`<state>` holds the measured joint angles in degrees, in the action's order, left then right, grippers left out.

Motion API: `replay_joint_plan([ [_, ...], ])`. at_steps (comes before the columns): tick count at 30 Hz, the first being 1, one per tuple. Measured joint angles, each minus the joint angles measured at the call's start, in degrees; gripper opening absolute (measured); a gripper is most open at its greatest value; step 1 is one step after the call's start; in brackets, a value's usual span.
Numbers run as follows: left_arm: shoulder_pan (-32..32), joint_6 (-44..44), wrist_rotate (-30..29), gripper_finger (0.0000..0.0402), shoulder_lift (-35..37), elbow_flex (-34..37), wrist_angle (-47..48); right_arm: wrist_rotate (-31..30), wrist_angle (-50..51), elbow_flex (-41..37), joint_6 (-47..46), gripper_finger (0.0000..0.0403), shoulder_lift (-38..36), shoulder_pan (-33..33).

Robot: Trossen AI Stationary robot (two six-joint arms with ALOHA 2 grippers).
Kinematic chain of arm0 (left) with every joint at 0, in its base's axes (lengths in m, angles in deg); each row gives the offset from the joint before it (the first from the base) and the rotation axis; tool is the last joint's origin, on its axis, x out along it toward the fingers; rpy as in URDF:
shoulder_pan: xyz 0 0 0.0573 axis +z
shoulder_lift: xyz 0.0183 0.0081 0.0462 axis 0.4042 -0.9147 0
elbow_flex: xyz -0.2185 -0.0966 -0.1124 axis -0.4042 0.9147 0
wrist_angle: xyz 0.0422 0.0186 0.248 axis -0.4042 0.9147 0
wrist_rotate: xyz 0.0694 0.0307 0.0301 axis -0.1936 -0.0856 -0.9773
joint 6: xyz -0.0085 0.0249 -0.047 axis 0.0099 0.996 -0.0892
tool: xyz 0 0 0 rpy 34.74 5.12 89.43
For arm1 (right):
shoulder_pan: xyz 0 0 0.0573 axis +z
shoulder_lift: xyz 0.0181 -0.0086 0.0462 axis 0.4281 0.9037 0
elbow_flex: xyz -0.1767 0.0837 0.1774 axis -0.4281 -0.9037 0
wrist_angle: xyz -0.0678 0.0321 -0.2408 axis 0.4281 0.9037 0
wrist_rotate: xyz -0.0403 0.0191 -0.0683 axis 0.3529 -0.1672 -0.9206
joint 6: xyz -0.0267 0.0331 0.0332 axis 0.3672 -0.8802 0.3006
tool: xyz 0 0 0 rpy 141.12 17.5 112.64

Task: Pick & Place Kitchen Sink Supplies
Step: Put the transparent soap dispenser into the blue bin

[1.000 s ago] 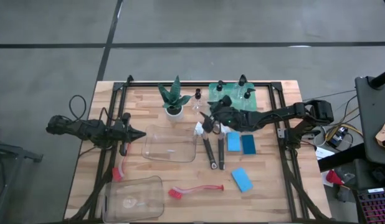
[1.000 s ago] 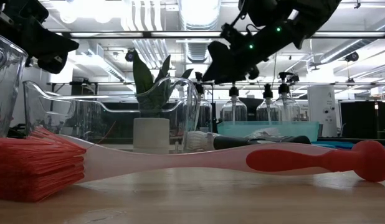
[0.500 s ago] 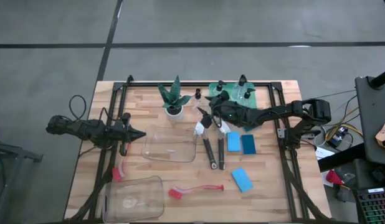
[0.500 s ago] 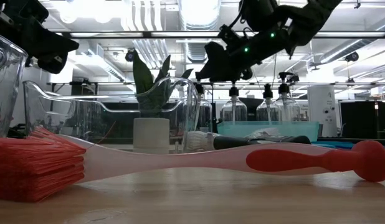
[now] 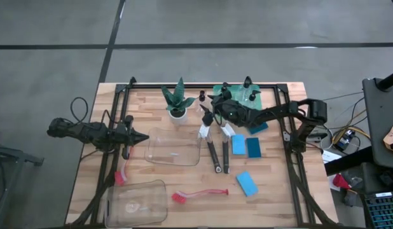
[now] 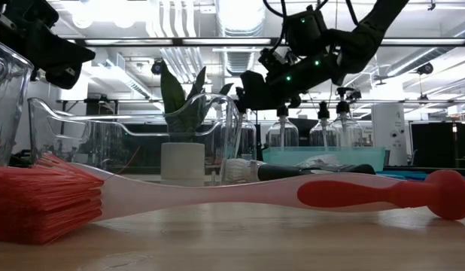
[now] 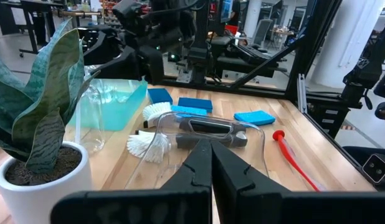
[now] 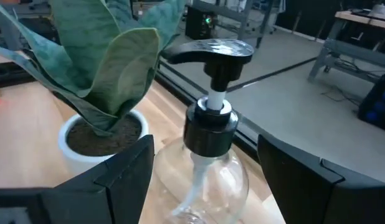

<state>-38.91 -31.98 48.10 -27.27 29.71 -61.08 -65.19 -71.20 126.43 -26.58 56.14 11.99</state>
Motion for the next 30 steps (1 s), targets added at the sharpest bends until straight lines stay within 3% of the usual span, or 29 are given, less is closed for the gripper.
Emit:
replay_joint_plan([
  [8,0.0,0.0,0.0,0.0,0.0,0.0,0.0,4.5,-1.6,0.7,-0.7,0.0279,0.0,-2.0],
  [22,0.0,0.0,0.0,0.0,0.0,0.0,0.0,4.9,1.6,7.6,0.4,0.0271,6.4,-2.3],
  [30,0.0,0.0,0.0,0.0,0.0,0.0,0.0,3.2,2.1,7.9,0.3,0.0218,6.1,-2.3],
])
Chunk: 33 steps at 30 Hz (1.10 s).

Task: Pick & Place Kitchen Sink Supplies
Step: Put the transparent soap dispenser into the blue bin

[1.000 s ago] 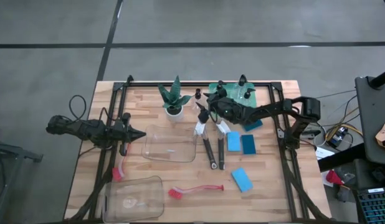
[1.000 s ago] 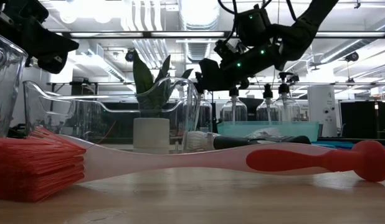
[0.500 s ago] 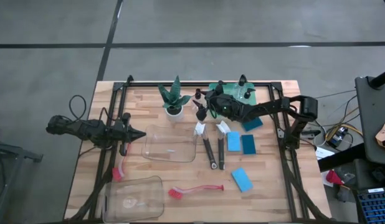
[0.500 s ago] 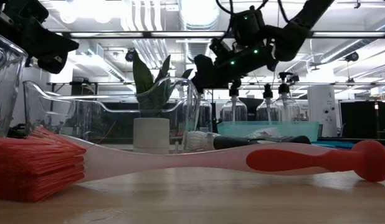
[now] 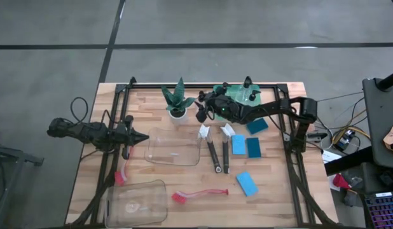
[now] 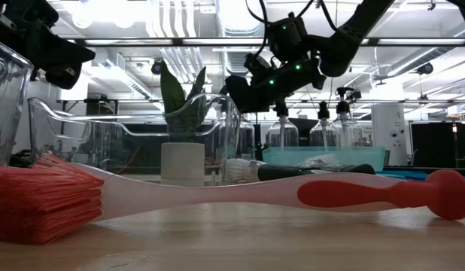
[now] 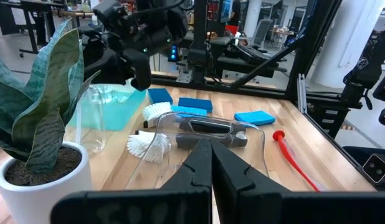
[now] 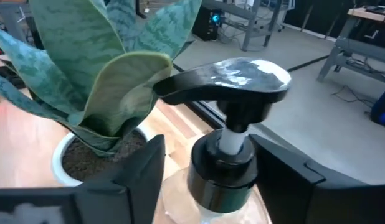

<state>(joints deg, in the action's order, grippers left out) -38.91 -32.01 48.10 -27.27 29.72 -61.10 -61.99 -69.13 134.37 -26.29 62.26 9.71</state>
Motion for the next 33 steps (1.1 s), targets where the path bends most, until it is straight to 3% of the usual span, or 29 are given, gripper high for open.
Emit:
replay_joint_plan([
  [8,0.0,0.0,0.0,0.0,0.0,0.0,0.0,-0.3,0.1,-0.3,-0.5,0.0127,-0.3,0.1],
  [16,0.0,0.0,0.0,0.0,0.0,0.0,0.0,-0.3,4.1,-0.6,-1.0,0.0133,-3.6,1.1],
  [33,0.0,0.0,0.0,0.0,0.0,0.0,0.0,-0.2,20.5,-1.3,-0.7,0.0141,-24.1,4.4],
])
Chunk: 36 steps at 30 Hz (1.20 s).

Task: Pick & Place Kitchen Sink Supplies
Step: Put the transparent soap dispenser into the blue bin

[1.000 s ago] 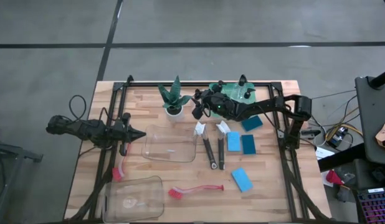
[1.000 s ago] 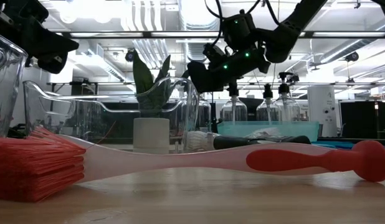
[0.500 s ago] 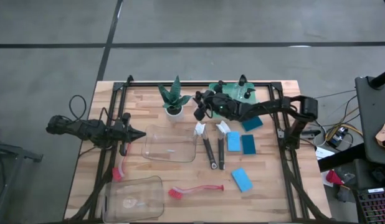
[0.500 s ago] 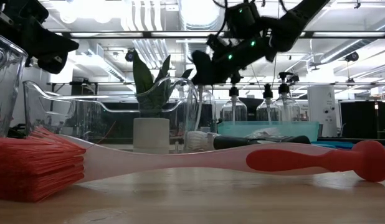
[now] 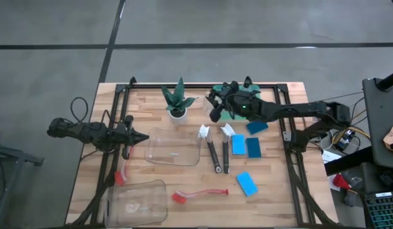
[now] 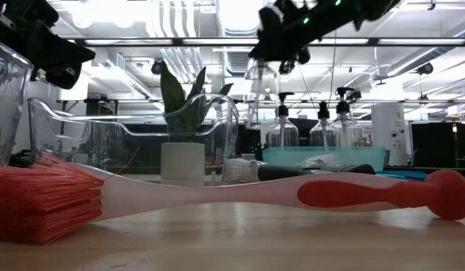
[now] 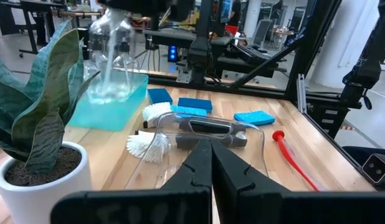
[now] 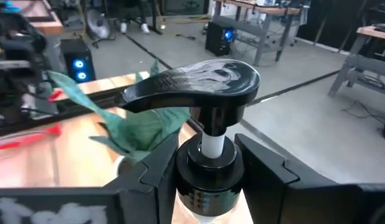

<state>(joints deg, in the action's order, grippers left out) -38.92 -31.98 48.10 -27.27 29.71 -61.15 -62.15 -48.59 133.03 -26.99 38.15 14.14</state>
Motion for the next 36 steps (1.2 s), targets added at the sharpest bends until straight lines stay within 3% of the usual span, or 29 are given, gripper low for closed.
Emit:
replay_joint_plan([
  [6,0.0,0.0,0.0,0.0,0.0,0.0,0.1,-3.2,8.0,-1.7,-1.5,0.0133,-6.8,1.9],
  [14,0.0,0.0,0.0,0.0,0.0,0.0,0.1,-10.8,9.7,-8.6,-5.3,0.014,-13.5,2.5],
  [19,0.0,0.0,0.0,0.0,0.0,0.0,0.1,-15.2,5.9,-13.5,-6.2,0.0134,-15.9,2.2],
  [29,0.0,0.0,0.0,0.0,0.0,0.0,0.1,-15.9,1.5,-19.1,-9.7,0.0142,-15.6,-2.0],
  [36,0.0,0.0,0.0,0.0,0.0,0.0,0.1,-15.3,-8.1,-22.9,-7.0,0.0136,-15.2,-3.5],
])
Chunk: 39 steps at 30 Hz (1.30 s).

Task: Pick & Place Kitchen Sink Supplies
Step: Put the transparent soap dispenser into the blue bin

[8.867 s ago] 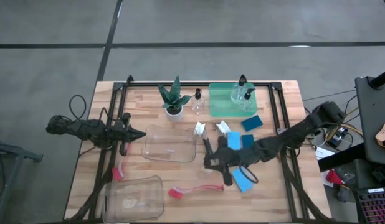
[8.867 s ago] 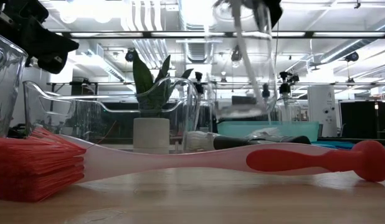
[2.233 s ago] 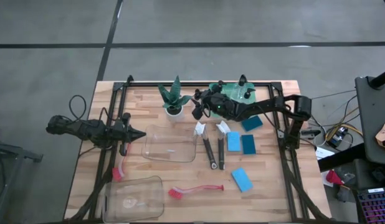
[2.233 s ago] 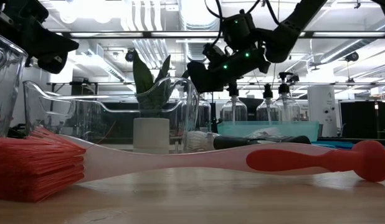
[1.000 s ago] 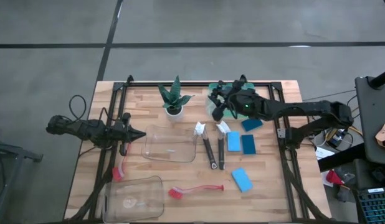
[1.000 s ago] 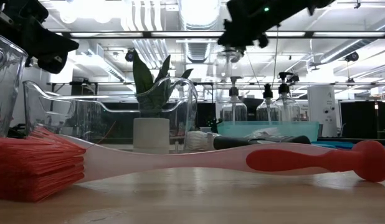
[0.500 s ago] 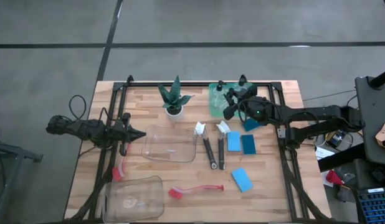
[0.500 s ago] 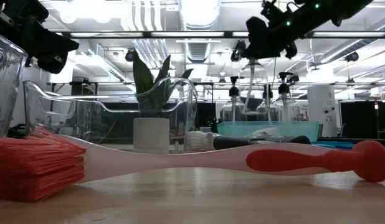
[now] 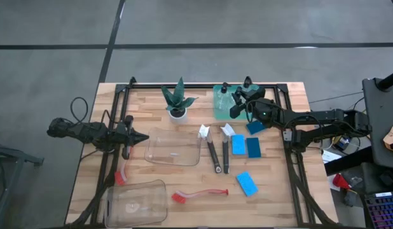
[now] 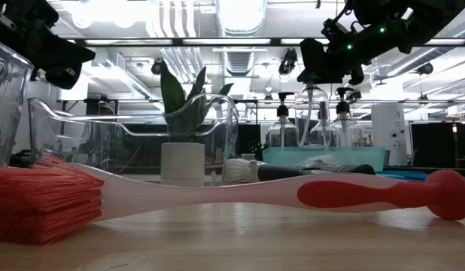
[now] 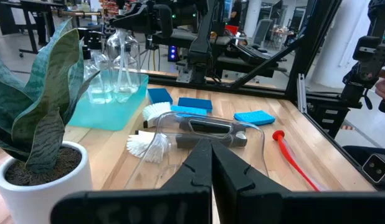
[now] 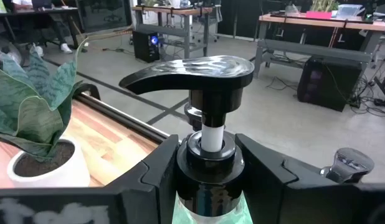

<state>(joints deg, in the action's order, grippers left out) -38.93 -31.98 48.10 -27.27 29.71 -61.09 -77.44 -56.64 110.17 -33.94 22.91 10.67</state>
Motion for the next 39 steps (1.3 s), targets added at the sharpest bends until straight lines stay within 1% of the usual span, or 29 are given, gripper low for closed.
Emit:
replay_joint_plan([
  [7,0.0,0.0,0.0,0.0,0.0,0.0,0.0,0.1,1.3,-0.4,1.2,0.014,0.3,-1.7],
  [11,0.0,0.0,0.0,0.0,0.0,0.0,0.0,0.3,0.4,-0.3,0.4,0.014,0.2,-2.3],
  [18,0.0,0.0,0.0,0.0,0.0,0.0,0.0,0.1,0.3,-1.7,-0.6,0.0141,2.3,-2.3],
  [28,0.0,0.0,0.0,0.0,0.0,0.0,0.0,0.0,-4.6,-3.3,-0.3,0.0141,5.1,-2.3],
  [39,0.0,0.0,0.0,0.0,0.0,0.0,0.0,-0.4,-3.7,-3.4,-1.6,0.0141,7.6,-2.6],
])
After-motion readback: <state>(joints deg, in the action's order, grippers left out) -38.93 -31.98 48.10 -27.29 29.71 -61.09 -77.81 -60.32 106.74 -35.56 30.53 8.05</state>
